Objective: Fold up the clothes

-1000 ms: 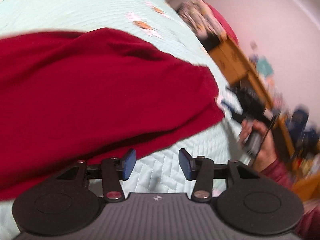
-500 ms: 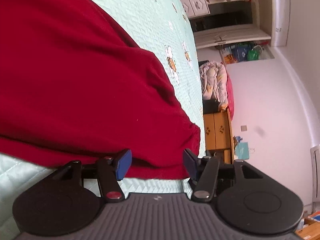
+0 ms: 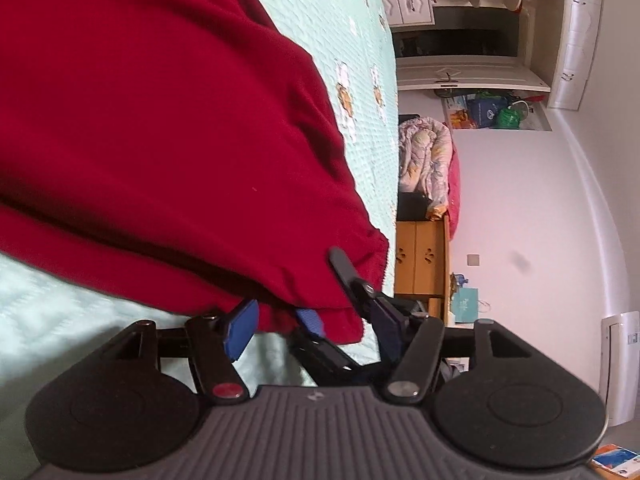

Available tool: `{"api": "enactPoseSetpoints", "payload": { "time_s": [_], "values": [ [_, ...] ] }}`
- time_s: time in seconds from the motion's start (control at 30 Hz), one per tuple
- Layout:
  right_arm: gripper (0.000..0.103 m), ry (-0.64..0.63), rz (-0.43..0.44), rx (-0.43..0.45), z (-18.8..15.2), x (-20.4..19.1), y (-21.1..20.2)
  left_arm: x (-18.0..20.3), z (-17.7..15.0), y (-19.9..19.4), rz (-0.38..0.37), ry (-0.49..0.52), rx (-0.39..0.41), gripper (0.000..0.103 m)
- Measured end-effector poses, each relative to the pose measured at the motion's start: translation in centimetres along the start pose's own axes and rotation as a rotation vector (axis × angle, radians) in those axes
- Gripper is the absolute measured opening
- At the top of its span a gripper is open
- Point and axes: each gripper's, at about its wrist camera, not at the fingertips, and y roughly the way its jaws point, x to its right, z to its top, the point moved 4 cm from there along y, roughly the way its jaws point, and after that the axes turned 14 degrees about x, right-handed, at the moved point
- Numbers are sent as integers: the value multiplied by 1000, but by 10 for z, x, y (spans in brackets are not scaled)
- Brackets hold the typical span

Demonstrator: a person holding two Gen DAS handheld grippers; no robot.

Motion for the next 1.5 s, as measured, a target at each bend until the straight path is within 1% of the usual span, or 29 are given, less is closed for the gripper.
{"api": "enactPoseSetpoints", "payload": {
  "time_s": [0.03, 0.07, 0.13, 0.17, 0.23, 0.3, 0.47, 0.57, 0.67, 0.7, 0.73, 0.77, 0.8, 0.83, 0.9, 0.97, 1.03, 1.1, 1.2, 1.27, 1.3, 1.37, 1.43, 1.47, 1.5],
  "values": [
    [43, -3, 8, -7, -1, -2, 1, 0, -2, 3, -1, -10, -3, 66],
    [28, -4, 17, -17, -2, -4, 2, 1, -3, 6, -3, -21, -6, 66],
    [15, 42, 37, -19, 1, -5, 1, 2, -3, 8, -9, -29, 7, 66],
    [12, 69, 47, -18, 2, -5, 0, 2, -3, 8, -13, -29, 21, 66],
    [8, 113, 68, -7, 6, -5, -4, 3, -1, 6, -14, -26, 62, 66],
    [8, 144, 90, 4, 9, -5, -9, 2, 3, 2, -10, -27, 103, 66],
    [8, 110, 103, 27, 11, -5, -20, -1, 17, -7, 20, 1, 204, 66],
    [5, 95, 97, 35, 12, -4, -17, -5, 17, -5, 59, -11, 195, 66],
    [4, 62, 81, 34, 11, -2, -17, -8, 18, -3, 74, 4, 186, 62],
    [4, 47, 75, 36, 12, -1, -19, -9, 18, -3, 78, 10, 183, 57],
    [4, 33, 69, 40, 13, -1, -21, -10, 19, -2, 83, 16, 180, 45],
    [8, 18, 55, 55, 16, 1, -24, -11, 19, -1, 87, 22, 178, 38],
    [9, 3, 36, 77, 19, 4, -29, -12, 19, -1, 91, 28, 175, 17],
    [10, -9, 16, 111, 25, 8, -35, -12, 20, 0, 96, 34, 172, 1],
    [17, -2, -25, 194, 43, 18, -45, -13, 20, -2, 101, 53, 172, 0],
    [34, 11, -67, 280, 63, 31, -54, -11, 20, -5, 92, 65, 170, 0],
    [38, 31, -109, 372, 89, 46, -61, -7, 19, -6, 76, 72, 163, 0],
    [40, 73, -133, 443, 112, 61, -62, -3, 20, -7, 63, 77, 158, 0],
    [43, 151, -123, 501, 141, 80, -56, 1, 22, -6, 57, 67, 157, 0],
    [44, 189, -140, 544, 157, 92, -52, 3, 24, -4, 55, 60, 156, 0],
    [44, 217, -141, 546, 164, 100, -48, 5, 24, -3, 55, 59, 155, 0],
    [43, 270, -115, 537, 172, 107, -36, 7, 24, -2, 54, 62, 151, 0],
    [43, 271, -111, 531, 178, 105, -27, 11, 25, -1, 60, 75, 147, 0],
    [42, 267, -113, 529, 180, 103, -22, 12, 26, -1, 60, 76, 145, 0],
    [38, 250, -114, 521, 183, 100, -17, 13, 27, -1, 60, 76, 145, 0]
  ]
}}
